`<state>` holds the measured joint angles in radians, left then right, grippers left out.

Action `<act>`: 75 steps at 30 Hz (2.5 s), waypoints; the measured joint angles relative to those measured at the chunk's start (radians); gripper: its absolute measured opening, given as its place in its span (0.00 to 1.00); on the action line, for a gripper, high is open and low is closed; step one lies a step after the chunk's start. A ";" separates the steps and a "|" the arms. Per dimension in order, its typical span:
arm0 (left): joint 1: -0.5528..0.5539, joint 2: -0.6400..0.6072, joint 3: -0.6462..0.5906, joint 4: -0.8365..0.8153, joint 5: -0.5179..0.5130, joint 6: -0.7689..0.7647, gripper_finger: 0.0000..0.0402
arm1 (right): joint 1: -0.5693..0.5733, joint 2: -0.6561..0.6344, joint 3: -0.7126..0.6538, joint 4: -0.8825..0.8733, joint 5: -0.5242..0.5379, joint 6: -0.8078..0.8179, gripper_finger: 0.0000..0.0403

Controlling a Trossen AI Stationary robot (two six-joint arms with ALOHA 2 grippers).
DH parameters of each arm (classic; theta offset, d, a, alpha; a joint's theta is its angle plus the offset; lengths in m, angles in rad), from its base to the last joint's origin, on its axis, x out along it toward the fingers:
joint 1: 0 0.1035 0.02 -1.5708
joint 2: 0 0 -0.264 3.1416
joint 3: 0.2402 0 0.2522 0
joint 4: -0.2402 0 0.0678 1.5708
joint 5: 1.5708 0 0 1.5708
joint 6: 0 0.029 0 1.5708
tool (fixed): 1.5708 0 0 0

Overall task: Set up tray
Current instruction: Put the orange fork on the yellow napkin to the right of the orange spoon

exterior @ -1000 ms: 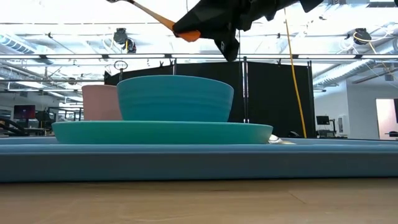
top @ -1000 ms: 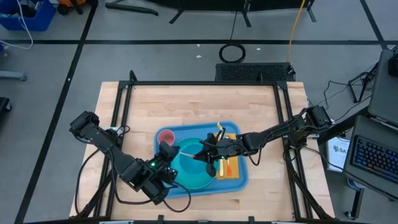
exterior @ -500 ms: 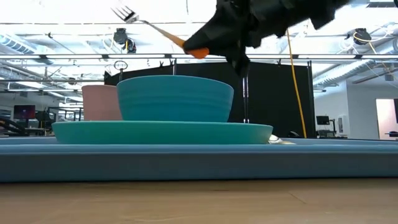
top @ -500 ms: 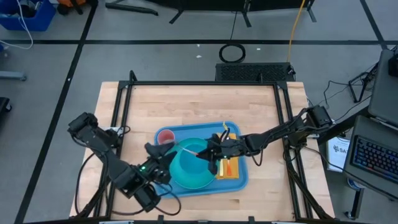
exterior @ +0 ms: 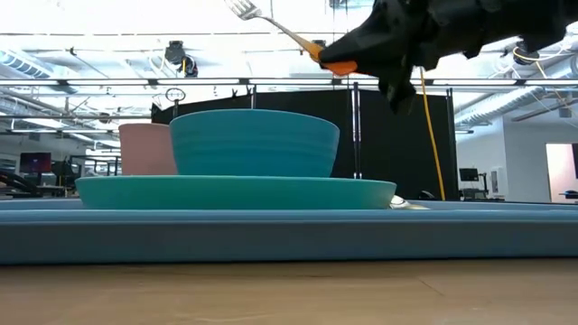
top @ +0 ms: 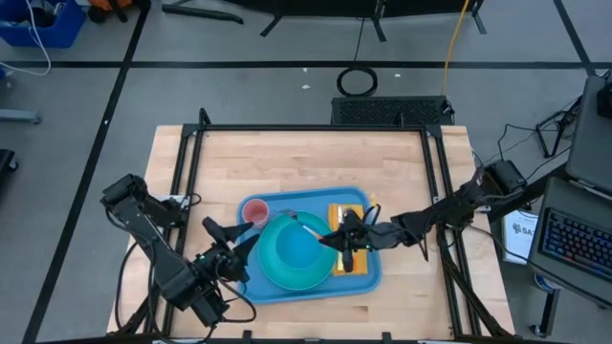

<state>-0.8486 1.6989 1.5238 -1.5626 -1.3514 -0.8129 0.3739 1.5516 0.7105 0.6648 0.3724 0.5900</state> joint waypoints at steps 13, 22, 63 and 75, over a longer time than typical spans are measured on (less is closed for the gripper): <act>-0.025 0.000 -0.004 -0.008 0.199 -0.180 0.26 | 0.090 -0.004 0.001 -0.136 0.223 0.050 0.00; -0.133 0.000 -0.166 -0.008 0.043 -0.447 0.18 | 0.145 -0.004 0.001 -0.185 0.345 0.099 0.00; -0.205 0.001 -0.497 0.032 -0.199 -1.075 0.18 | 0.328 -0.027 -0.213 -0.459 0.701 0.822 0.00; -0.200 0.001 -0.616 0.057 -0.220 -1.241 0.18 | 0.472 -0.027 -0.269 -0.452 0.774 1.102 0.00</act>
<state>-1.0490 1.6997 0.9082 -1.5059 -1.5718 -2.0544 0.8455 1.5249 0.4417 0.2127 1.1466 1.6924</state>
